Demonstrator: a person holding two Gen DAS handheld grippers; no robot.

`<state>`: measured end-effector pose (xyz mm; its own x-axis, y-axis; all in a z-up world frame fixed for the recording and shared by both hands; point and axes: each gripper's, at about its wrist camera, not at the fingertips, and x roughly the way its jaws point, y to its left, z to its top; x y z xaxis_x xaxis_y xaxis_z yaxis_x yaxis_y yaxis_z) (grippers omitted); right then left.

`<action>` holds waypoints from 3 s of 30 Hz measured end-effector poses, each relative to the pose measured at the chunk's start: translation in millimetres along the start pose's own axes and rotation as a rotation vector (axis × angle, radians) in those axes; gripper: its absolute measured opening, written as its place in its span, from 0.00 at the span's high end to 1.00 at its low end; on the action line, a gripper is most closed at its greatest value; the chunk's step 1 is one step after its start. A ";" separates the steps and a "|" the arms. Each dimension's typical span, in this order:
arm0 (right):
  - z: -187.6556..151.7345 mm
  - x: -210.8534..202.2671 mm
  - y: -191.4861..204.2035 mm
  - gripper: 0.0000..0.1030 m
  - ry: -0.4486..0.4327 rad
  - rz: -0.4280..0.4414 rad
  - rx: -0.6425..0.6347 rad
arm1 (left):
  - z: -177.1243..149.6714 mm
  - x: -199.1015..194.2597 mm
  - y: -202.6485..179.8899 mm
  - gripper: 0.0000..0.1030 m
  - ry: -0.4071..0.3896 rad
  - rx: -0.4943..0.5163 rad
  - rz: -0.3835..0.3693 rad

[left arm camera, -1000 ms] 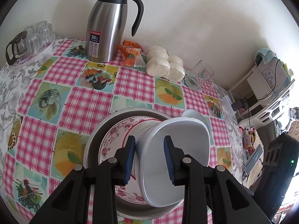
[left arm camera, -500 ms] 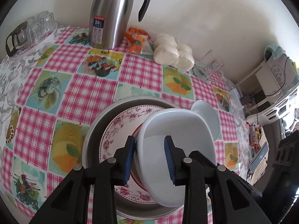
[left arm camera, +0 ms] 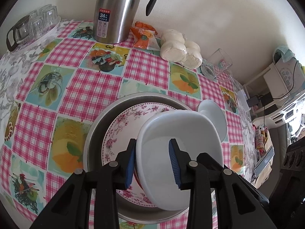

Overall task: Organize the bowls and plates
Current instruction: 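Lower the white square bowl into the red-rimmed bowl and open the right tool, then move the right tool to the pale blue bowl's rim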

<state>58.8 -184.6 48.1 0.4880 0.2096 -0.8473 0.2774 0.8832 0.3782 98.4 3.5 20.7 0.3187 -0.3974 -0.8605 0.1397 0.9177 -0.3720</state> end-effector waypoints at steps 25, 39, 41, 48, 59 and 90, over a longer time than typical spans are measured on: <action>2.3 -1.9 -10.3 0.09 0.026 -0.097 0.017 | 3.2 -11.9 19.1 0.32 -0.003 -0.086 0.084; 0.1 4.0 -19.4 0.00 0.040 -0.125 0.039 | 6.7 -14.9 29.5 0.11 -0.043 -0.121 0.182; -0.2 3.5 -19.3 0.00 0.035 -0.129 0.036 | 7.1 -16.3 29.1 0.04 -0.065 -0.115 0.216; -0.4 3.4 -18.9 0.00 0.031 -0.135 0.034 | 8.2 -17.8 30.9 0.04 -0.083 -0.107 0.244; 0.5 -3.4 -18.0 0.00 0.016 -0.132 0.024 | 8.7 -29.9 26.8 0.04 -0.116 -0.093 0.266; 19.0 -48.1 -54.7 0.00 -0.093 -0.198 0.060 | 16.1 -34.3 -57.9 0.04 -0.161 0.069 0.248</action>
<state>35.9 -251.0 75.3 0.4928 -0.0071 -0.8701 0.4224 0.8762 0.2321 94.5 -36.0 77.3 0.4946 -0.1613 -0.8540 0.1006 0.9867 -0.1280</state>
